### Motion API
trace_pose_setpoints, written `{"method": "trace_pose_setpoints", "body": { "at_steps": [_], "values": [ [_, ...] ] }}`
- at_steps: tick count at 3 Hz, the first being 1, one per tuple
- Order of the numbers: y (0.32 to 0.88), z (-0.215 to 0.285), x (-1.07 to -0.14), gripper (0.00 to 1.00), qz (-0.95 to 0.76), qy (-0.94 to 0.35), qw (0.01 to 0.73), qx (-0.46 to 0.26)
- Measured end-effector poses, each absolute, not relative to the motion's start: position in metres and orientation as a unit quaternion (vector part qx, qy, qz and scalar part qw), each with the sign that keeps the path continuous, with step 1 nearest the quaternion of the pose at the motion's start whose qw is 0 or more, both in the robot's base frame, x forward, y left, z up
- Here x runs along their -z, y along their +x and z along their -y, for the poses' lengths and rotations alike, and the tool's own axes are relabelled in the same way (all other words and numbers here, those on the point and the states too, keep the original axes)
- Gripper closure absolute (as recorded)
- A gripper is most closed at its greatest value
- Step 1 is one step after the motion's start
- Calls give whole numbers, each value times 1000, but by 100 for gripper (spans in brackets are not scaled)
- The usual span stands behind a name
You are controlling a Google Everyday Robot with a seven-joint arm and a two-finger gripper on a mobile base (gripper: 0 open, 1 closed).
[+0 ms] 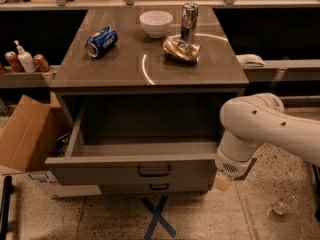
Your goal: Close top drawer
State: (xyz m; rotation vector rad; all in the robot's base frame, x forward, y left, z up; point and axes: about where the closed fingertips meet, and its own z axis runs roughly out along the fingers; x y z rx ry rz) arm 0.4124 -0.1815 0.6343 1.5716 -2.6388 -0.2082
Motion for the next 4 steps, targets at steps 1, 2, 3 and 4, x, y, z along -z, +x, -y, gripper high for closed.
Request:
{"method": "trace_pose_setpoints", "body": {
  "at_steps": [1, 2, 3, 4],
  "values": [
    [432, 193, -628, 100, 868, 493, 1, 61],
    [449, 195, -630, 100, 871, 488, -29, 55],
    [468, 191, -633, 100, 868, 491, -55, 45],
    [497, 185, -630, 100, 863, 497, -79, 33]
  ]
}}
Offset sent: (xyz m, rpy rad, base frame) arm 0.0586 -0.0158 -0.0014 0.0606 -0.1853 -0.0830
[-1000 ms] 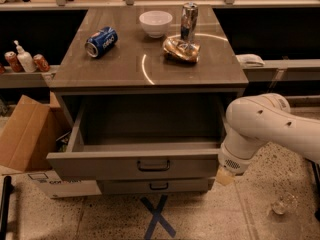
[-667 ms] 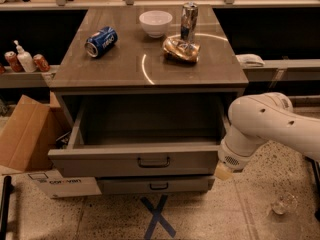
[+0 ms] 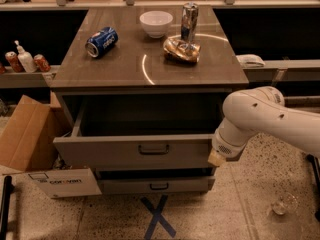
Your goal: Close top drawer
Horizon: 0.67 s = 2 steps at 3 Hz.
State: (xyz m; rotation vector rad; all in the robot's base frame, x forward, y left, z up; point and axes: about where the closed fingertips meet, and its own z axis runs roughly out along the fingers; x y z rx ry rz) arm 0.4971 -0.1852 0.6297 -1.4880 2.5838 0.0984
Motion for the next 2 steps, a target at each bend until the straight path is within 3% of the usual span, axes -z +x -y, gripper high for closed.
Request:
{"method": "trace_pose_setpoints", "body": {
  "at_steps": [2],
  "values": [
    [540, 192, -607, 100, -864, -493, 97, -24]
  ]
}}
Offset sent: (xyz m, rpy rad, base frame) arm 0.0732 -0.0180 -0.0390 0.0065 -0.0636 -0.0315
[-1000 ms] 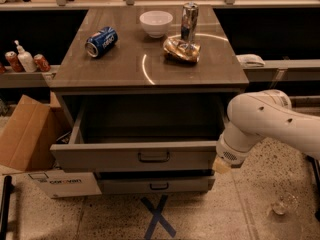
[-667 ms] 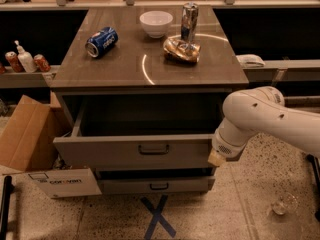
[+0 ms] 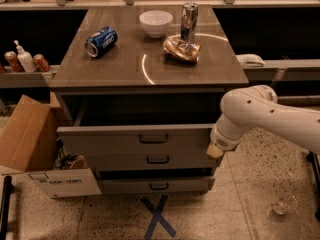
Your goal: Close top drawer
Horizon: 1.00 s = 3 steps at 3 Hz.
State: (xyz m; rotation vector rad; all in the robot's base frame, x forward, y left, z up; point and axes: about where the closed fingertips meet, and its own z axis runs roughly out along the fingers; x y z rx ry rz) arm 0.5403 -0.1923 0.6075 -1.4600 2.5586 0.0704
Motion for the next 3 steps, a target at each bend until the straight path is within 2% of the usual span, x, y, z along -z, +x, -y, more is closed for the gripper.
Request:
{"method": "trace_pose_setpoints", "body": {
  "at_steps": [3],
  "values": [
    [605, 210, -594, 100, -868, -482, 124, 2]
  ]
}}
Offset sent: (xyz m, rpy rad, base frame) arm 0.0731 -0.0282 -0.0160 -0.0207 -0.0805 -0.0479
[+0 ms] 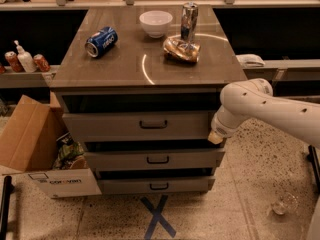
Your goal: Close top drawer
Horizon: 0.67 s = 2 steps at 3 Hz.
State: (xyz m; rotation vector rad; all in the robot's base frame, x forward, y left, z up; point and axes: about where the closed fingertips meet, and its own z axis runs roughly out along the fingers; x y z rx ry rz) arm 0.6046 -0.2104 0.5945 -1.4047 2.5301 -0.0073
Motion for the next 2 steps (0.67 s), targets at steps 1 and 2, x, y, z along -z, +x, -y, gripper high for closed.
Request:
{"method": "trace_pose_setpoints", "body": {
  "at_steps": [1, 2],
  "values": [
    [613, 209, -601, 100, -865, -484, 130, 13],
    [603, 209, -614, 100, -861, -489, 135, 21]
  ]
}}
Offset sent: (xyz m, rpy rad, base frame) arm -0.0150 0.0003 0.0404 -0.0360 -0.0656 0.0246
